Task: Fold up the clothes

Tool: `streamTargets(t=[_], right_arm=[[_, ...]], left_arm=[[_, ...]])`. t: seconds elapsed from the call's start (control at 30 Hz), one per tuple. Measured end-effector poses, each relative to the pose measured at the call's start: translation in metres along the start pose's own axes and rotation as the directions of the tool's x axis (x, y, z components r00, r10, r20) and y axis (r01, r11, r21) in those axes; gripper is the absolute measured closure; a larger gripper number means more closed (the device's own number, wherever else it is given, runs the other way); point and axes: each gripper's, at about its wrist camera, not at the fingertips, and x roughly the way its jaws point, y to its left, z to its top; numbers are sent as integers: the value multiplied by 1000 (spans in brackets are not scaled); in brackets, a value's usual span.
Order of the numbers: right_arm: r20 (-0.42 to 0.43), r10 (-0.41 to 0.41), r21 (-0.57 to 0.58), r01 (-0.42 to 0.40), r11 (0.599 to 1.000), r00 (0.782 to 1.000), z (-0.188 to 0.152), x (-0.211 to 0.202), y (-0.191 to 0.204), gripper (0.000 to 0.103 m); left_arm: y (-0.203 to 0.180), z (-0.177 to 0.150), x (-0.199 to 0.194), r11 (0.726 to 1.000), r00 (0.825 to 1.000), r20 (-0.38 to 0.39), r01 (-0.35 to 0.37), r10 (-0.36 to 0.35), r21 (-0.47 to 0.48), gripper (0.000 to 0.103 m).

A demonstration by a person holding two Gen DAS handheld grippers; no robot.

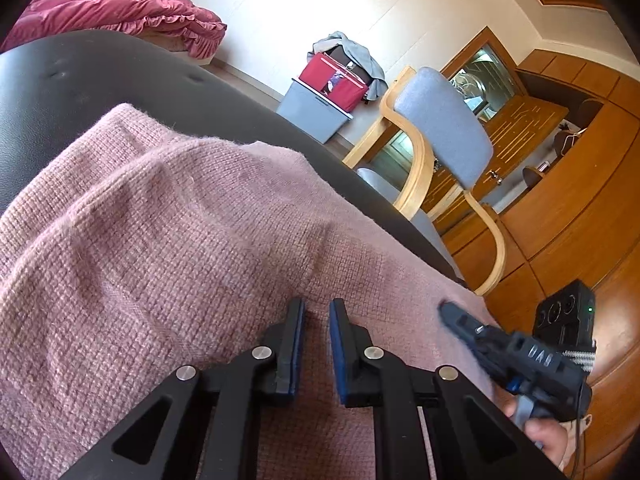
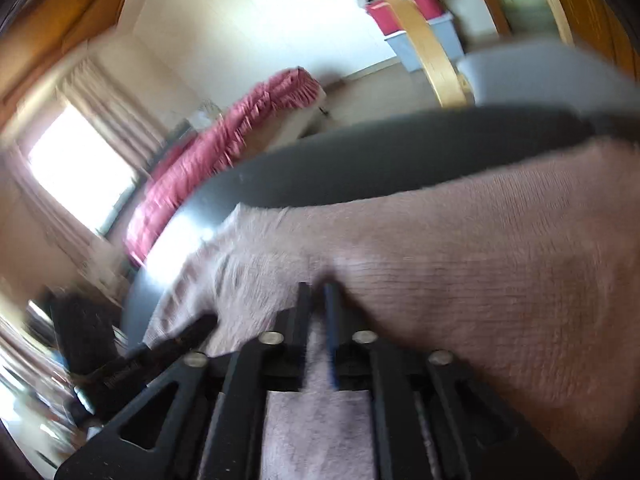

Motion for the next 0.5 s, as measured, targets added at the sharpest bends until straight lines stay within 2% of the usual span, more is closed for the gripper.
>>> streamTargets(t=[0.03,0.13,0.2,0.33,0.4,0.47,0.5], right_arm=[[25,9,43,-10,999,1000,2,-4,-10,103],[103,-81,63,75,995,991,4,-32,-19,98],[130,-70,38,66,997,989,-2,-51,-14,96],[64,25,-27,-24,999,998,-25,-58,-6,94],[41,2,-17,-1,1000,999,-35,-53,-15,94],[59,9,29,-10,1000,998,-38,-58,-29,97],[77,-15,53,11,999,997,-37,-64,-35,97]], left_arm=[[1,-2,-2,1000,1000,0,-2,2,1,91],[5,-7,-7,1000,1000,1,1,-1,-1,91],[7,-9,-10,1000,1000,1,3,-3,-2,91],[6,-13,-10,1000,1000,2,-3,3,3,91],[5,-13,-10,1000,1000,4,-7,7,5,91],[4,-13,-11,1000,1000,5,-11,11,8,91],[4,-13,-11,1000,1000,6,-13,13,10,91]])
